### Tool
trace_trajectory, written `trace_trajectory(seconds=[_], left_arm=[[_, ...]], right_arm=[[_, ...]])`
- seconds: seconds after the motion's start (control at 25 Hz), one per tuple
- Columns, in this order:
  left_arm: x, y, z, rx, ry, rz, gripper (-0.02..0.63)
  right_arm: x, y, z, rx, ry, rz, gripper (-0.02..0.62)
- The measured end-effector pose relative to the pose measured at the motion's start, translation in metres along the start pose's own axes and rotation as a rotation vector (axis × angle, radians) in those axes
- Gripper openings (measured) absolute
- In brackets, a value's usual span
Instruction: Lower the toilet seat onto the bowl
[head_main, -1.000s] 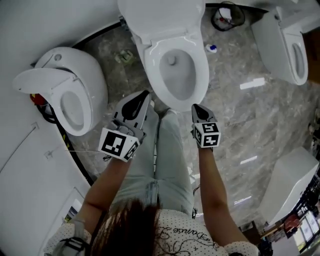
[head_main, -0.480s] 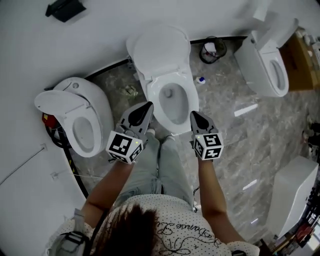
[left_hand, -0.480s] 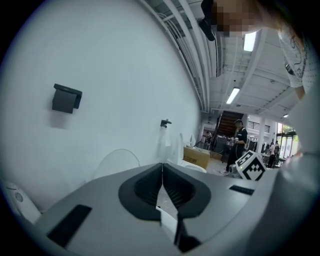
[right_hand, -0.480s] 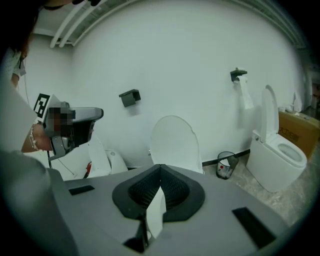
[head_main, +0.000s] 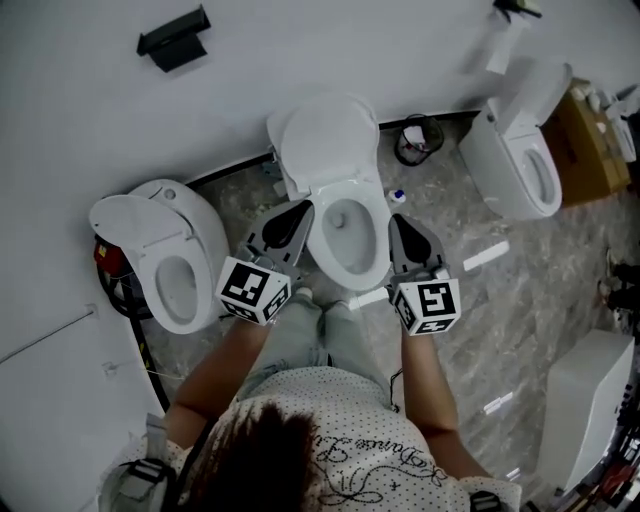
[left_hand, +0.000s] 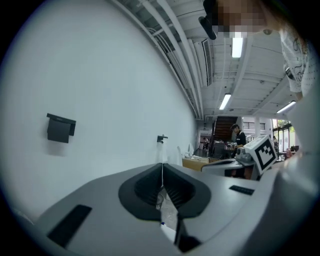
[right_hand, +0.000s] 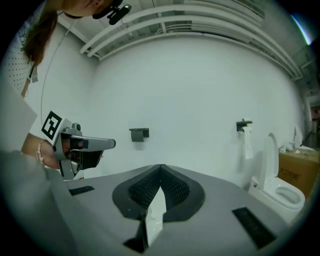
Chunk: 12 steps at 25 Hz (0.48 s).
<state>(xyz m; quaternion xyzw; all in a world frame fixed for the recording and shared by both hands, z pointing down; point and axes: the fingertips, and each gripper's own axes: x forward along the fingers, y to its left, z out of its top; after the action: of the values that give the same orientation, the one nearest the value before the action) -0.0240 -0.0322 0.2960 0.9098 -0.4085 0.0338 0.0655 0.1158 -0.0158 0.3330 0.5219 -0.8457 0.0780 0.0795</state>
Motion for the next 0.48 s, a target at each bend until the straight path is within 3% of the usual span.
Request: trace_trajectory(seconds=[0.24, 0.48], left_arm=[[-0.013, 0.001, 0.034, 0.026, -0.04, 0.008, 0.008], [-0.02, -0.004, 0.058, 0.046, -0.066, -0.007, 0.008]], right_arm=[[-0.011, 0.015, 0.068, 0.018, -0.114, 0.005, 0.011], [-0.018, 0.027, 0.104, -0.025, -0.151, 0.02, 0.011]])
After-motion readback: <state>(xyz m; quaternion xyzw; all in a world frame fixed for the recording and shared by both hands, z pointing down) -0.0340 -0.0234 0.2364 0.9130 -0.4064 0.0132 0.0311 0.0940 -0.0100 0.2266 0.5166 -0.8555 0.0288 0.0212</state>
